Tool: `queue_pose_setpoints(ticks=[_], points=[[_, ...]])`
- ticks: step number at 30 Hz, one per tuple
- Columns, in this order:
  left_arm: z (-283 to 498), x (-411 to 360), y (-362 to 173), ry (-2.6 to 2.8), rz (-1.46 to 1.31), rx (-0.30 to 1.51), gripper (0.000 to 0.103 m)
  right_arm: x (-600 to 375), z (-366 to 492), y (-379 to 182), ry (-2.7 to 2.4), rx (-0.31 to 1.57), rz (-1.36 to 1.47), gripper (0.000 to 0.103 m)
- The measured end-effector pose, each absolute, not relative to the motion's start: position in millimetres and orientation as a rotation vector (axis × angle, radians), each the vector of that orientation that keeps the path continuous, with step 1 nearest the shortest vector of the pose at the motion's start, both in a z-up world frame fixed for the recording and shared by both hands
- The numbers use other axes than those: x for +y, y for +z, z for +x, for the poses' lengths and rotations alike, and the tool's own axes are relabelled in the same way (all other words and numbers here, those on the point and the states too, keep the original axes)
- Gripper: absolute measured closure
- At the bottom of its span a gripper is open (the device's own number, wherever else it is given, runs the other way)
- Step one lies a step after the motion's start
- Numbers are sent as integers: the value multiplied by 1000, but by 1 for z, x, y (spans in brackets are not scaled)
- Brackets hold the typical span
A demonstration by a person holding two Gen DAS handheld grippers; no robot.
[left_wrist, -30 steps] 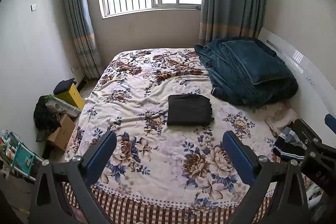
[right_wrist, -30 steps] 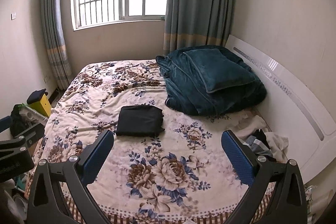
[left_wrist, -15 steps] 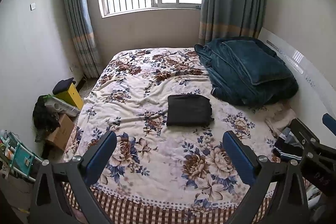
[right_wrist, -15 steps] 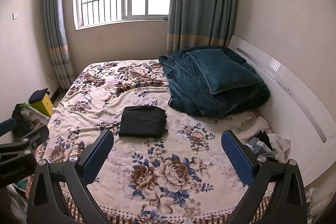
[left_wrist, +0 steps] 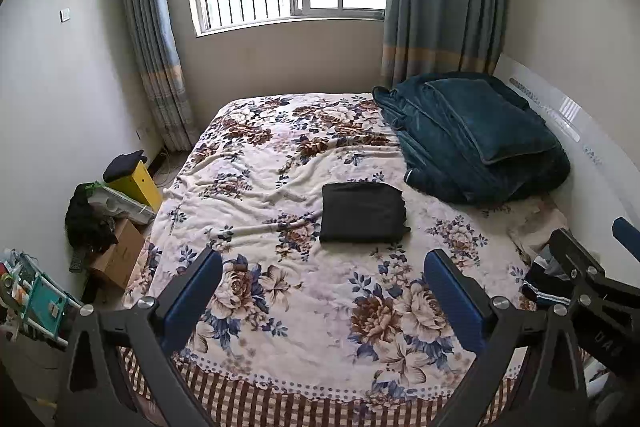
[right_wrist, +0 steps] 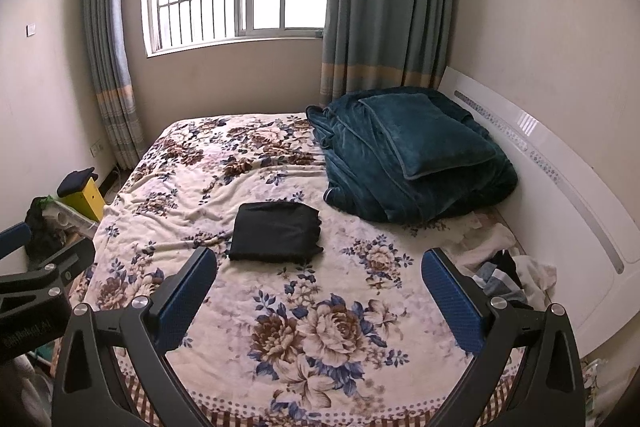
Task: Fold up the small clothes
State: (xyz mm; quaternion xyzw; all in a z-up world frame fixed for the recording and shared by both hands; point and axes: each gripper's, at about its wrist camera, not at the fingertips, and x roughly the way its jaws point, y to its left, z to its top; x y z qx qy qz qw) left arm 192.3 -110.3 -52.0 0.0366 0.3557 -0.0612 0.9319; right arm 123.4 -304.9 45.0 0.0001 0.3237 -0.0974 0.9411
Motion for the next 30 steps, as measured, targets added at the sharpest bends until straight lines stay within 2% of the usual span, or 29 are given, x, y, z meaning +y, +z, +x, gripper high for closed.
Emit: queue_pose_setpoints(ticks=[30], points=[[187,-114,-51,-115,67,715,0,-304,115,40,-201,659,14,0]])
